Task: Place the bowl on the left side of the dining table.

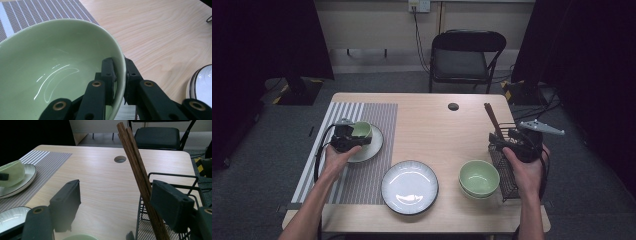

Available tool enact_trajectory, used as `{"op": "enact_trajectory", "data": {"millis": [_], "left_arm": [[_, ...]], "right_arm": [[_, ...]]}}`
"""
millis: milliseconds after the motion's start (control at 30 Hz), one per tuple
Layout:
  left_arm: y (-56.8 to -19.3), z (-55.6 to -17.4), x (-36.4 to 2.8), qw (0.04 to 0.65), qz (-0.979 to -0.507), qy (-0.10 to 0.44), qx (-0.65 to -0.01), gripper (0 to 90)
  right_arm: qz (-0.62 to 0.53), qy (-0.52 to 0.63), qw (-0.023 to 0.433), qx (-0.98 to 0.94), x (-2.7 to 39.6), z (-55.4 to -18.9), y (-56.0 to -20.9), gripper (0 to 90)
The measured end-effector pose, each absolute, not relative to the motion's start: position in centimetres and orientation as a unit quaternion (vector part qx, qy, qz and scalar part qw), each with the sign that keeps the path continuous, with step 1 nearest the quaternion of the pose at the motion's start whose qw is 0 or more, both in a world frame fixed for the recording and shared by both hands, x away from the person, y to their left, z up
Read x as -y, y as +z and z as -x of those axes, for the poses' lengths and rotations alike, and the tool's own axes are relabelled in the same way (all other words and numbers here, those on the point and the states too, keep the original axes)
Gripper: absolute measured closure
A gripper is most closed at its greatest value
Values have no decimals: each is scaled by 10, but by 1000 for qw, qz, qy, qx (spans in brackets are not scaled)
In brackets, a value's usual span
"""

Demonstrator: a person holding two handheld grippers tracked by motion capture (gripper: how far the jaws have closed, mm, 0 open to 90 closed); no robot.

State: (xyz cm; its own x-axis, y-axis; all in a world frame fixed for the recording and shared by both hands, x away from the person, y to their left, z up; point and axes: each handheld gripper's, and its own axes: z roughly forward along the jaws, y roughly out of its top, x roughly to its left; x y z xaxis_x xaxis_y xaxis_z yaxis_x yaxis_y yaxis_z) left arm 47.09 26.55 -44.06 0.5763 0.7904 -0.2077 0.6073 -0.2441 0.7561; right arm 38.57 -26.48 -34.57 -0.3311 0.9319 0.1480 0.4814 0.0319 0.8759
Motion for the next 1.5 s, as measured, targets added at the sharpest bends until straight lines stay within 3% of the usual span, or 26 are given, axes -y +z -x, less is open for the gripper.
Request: {"op": "enact_trajectory", "data": {"millis": [533, 767, 967, 1500], "left_arm": [[-441, -469, -263, 424, -790, 100, -432, 808], [-440, -467, -268, 416, -798, 95, -426, 702], [-442, -469, -271, 424, -795, 78, -427, 806], [-442, -467, -276, 414, -801, 76, -426, 800]], "right_arm": [[-525, 460, 246, -673, 266, -385, -345, 238], [-527, 459, 247, -672, 267, -385, -345, 238], [-526, 459, 246, -672, 266, -385, -345, 238], [-531, 458, 251, -668, 267, -385, -346, 239]]}}
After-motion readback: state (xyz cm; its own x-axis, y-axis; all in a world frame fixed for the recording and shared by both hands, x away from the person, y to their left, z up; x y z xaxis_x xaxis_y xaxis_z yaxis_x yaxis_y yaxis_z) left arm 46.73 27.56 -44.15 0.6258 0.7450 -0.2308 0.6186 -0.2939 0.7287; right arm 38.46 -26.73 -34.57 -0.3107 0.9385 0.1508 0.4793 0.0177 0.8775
